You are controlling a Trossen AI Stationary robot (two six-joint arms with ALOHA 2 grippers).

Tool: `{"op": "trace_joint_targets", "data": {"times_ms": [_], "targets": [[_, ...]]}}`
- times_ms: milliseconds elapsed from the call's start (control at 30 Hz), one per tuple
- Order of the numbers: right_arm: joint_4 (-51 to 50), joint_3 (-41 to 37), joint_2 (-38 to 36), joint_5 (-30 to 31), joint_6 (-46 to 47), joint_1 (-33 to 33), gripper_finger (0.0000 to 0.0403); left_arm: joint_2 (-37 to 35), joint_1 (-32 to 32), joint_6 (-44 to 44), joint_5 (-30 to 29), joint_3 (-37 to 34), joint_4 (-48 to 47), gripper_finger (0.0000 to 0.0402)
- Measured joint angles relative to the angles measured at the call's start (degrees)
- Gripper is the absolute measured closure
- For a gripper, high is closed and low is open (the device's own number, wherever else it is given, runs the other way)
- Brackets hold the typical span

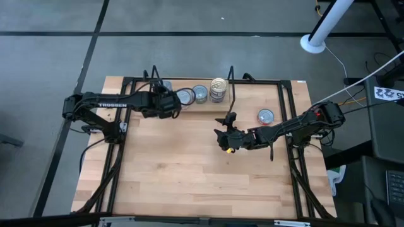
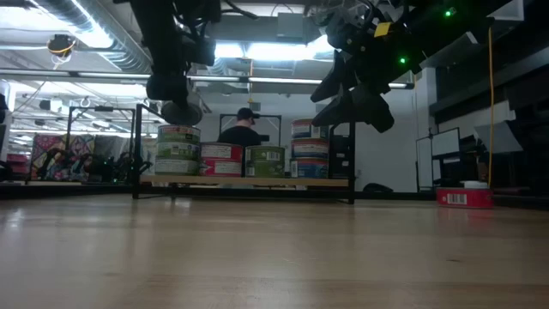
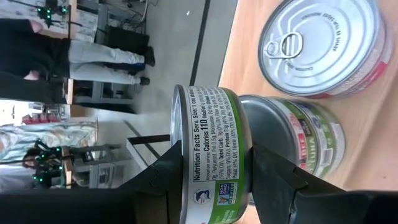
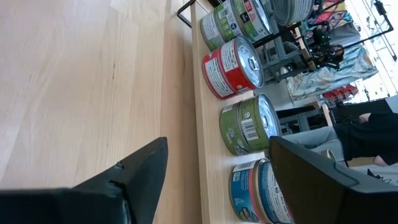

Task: Stack canned seafood by type on shelf
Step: Stack the green-white tuna can on top of the green-white tuna can on the shelf

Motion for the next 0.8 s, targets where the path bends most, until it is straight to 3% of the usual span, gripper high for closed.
{"op": "trace_joint_targets", "data": {"times_ms": [633, 800], "targets": [[0.0, 0.0, 0.0, 0.0, 0.0, 0.0, 0.0123, 0.2, 1.2, 0.5, 5.0, 0.0, 0.0, 0.0264], [0.0, 0.0, 0.0, 0.0, 0.0, 0.0, 0.0123, 0.2, 1.2, 0.5, 5.3, 0.0, 0.0, 0.0246]]}}
